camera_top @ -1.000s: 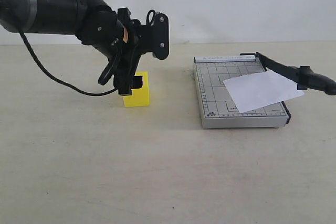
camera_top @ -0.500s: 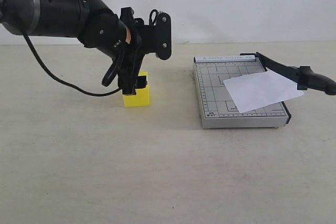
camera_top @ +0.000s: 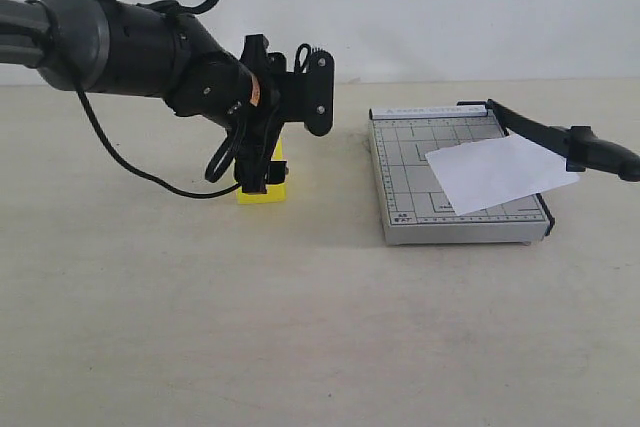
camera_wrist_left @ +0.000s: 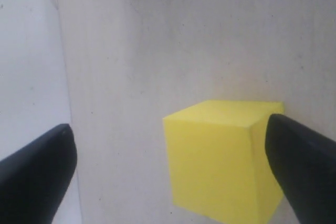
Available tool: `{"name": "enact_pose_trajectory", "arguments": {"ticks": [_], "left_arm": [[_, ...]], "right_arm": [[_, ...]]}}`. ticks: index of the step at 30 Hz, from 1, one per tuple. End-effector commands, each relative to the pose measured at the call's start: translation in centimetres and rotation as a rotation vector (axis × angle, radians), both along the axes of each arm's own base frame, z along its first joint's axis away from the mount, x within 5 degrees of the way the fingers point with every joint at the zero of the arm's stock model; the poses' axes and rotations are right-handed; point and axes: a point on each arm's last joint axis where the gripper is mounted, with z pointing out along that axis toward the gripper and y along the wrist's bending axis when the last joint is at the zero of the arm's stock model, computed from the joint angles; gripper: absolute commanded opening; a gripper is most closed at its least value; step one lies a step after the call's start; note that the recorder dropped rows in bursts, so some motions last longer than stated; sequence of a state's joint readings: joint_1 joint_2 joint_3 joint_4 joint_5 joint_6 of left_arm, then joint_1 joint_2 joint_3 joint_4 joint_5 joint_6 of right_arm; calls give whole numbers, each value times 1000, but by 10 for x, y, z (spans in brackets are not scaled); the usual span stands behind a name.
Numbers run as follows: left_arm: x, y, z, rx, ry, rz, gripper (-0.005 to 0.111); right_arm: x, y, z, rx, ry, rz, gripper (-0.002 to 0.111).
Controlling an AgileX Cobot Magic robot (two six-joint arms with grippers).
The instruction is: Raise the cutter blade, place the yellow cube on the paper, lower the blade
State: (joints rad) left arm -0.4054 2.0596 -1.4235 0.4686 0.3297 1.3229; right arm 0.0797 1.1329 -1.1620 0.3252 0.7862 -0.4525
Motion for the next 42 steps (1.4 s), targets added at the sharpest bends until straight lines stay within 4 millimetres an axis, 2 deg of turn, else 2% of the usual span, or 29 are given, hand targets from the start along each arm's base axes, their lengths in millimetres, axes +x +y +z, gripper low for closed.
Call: {"name": "enact_pose_trajectory", "arguments": {"ticks": [1, 10, 19, 32, 34, 36, 38, 42], "left_arm": [[4, 4, -6, -20, -7, 24, 94], [14, 26, -11, -6, -16, 75, 94], [18, 26, -17, -35, -40, 59, 94], [19, 27, -59, 18, 46, 53, 94], [19, 28, -62, 24, 57, 60, 88], [18, 28, -63, 32, 67, 65, 75], [17, 30, -64, 51, 80, 70, 59], [16, 32, -65, 78, 100, 79, 18]], "right_arm": [[-2, 0, 2, -6, -11, 6, 0], [-2, 0, 2, -7, -12, 8, 0], [-1, 0, 2, -14, -14, 12, 0], [-1, 0, 2, -13, -16, 11, 0], [-1, 0, 2, -13, -18, 11, 0], [-1, 0, 2, -13, -19, 10, 0], [-1, 0, 2, -13, -21, 10, 0], [0, 0, 3, -9, -30, 7, 0]]}}
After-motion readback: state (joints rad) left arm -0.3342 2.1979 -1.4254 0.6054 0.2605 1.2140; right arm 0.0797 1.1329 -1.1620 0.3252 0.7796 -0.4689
